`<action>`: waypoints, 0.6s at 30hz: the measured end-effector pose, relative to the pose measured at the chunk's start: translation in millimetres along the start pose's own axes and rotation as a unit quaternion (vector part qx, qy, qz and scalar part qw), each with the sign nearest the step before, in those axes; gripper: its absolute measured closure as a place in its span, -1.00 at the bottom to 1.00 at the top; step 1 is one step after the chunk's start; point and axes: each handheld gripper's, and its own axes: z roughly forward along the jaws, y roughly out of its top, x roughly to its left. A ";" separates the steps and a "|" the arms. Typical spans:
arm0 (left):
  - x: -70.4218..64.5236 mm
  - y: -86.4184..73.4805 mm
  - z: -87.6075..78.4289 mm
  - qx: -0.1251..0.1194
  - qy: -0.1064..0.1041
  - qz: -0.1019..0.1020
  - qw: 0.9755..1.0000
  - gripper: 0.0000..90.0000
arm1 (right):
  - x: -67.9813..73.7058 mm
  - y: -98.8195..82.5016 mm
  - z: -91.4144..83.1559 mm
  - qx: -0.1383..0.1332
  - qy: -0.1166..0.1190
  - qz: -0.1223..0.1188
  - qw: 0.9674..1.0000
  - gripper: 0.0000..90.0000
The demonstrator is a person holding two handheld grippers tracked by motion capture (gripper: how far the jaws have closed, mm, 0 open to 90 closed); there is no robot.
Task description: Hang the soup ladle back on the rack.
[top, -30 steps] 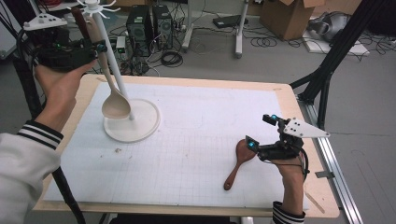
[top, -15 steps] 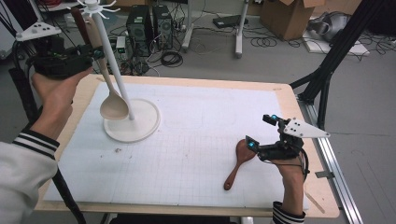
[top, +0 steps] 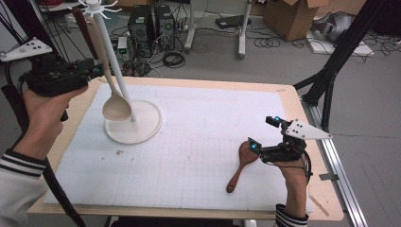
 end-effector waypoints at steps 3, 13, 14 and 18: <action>-2.9 -8.4 -5.0 -0.013 -0.020 -0.001 1.000 0.01 | -0.1 -0.2 0.3 0.001 -0.001 0.000 1.000 -0.99; -6.8 -34.3 -16.3 -0.016 -0.031 0.007 0.999 -0.58 | 0.1 -0.2 -0.7 0.001 -0.003 0.004 1.000 -0.99; -6.7 -35.8 -17.1 -0.013 -0.026 0.008 1.000 -0.66 | 0.2 -0.1 -0.9 0.001 -0.003 0.004 1.000 -0.99; -5.9 -39.8 -21.5 -0.016 -0.023 0.004 1.000 -0.91 | -1.0 -0.3 -0.4 0.000 -0.003 0.001 1.000 -0.99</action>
